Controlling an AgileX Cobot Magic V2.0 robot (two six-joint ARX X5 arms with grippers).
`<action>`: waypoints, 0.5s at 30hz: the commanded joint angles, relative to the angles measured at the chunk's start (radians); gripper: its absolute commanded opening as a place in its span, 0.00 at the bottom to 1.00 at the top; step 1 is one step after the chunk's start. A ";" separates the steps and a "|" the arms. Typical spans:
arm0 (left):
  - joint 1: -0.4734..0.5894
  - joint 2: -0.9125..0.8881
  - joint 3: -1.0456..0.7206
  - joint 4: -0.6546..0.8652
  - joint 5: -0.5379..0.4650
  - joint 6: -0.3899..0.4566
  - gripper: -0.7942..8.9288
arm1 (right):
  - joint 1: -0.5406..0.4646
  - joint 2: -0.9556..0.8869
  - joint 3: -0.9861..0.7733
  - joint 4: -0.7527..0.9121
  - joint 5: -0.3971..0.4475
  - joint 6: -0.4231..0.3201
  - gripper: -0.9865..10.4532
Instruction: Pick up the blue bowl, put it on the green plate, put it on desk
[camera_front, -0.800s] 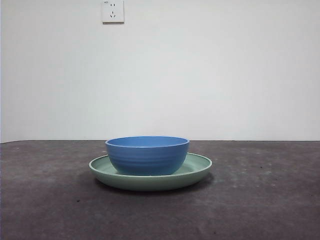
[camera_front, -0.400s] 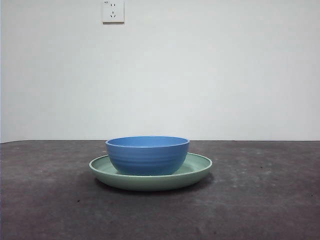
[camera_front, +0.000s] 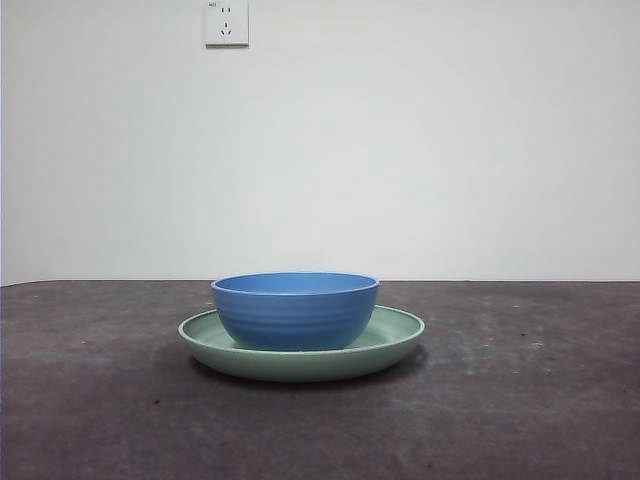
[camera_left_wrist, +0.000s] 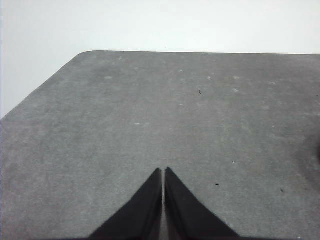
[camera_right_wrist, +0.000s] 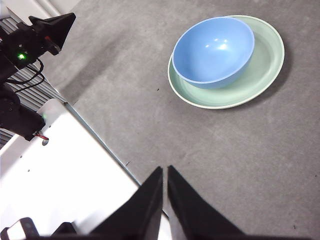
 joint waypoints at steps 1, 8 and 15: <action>0.003 -0.002 -0.020 -0.005 0.000 -0.009 0.09 | 0.006 0.003 0.019 0.006 -0.001 -0.012 0.09; 0.003 -0.002 -0.020 -0.005 0.000 -0.009 0.09 | -0.058 -0.053 0.008 0.139 0.028 -0.117 0.09; 0.003 -0.002 -0.020 -0.005 0.000 -0.009 0.09 | -0.243 -0.203 -0.134 0.431 0.075 -0.116 0.09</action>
